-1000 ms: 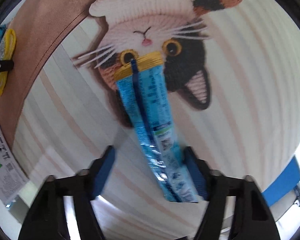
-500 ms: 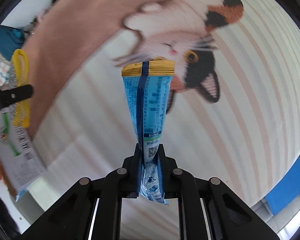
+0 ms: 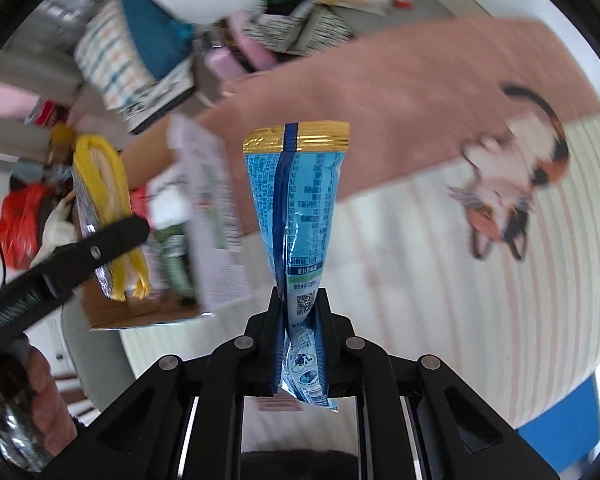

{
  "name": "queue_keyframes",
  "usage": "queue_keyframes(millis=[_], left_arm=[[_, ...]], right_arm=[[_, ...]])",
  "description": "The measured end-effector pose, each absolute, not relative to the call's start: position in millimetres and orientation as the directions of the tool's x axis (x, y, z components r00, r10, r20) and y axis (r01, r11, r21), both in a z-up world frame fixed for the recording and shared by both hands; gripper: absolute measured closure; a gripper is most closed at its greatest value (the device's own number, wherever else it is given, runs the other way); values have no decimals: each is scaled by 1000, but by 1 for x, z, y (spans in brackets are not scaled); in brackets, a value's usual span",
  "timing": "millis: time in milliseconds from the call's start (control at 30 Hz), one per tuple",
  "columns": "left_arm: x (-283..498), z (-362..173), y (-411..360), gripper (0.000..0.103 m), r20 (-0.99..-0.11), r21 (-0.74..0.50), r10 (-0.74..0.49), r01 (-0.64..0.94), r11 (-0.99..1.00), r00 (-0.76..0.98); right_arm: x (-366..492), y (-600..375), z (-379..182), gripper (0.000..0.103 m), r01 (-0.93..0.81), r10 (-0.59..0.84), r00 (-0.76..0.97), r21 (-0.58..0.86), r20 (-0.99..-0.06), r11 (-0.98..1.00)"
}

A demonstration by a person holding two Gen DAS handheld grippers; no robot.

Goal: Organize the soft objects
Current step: 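Lower the glitter pouch into the box with the left tool while the right tool stands the tube inside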

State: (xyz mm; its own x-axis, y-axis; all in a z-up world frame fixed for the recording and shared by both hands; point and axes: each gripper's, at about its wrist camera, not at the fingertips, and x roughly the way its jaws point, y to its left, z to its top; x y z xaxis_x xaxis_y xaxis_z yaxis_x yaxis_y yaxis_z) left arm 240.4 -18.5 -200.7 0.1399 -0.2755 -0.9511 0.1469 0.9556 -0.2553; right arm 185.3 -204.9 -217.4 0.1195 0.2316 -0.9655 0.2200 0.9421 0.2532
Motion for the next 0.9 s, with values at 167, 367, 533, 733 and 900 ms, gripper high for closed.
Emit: queue_keyframes(millis=[167,367,533,733,900], left_arm=[[250,-218,80,53,-970,-219,-215,-20,976,115],[265,-270,160,53,-990,-140,-141,-142,980,7],[278,-307,192,53,-992,-102,-114,-174,980,-62],[284,-337,203,52,-986,-77,-100,-170,983,-130],[291,-352,203,40,-976,-114,-146,-192,975,-161]], right_arm=[[228,-120,-209,89,124,221,99,232,-970,965],[275,-47,-241,89,96,130,14,130,-991,987],[298,-38,-296,89,85,55,-40,51,-998,995],[306,-32,-327,89,73,0,-87,-6,-996,997],[311,-27,-347,83,60,-20,-157,-30,-987,998]])
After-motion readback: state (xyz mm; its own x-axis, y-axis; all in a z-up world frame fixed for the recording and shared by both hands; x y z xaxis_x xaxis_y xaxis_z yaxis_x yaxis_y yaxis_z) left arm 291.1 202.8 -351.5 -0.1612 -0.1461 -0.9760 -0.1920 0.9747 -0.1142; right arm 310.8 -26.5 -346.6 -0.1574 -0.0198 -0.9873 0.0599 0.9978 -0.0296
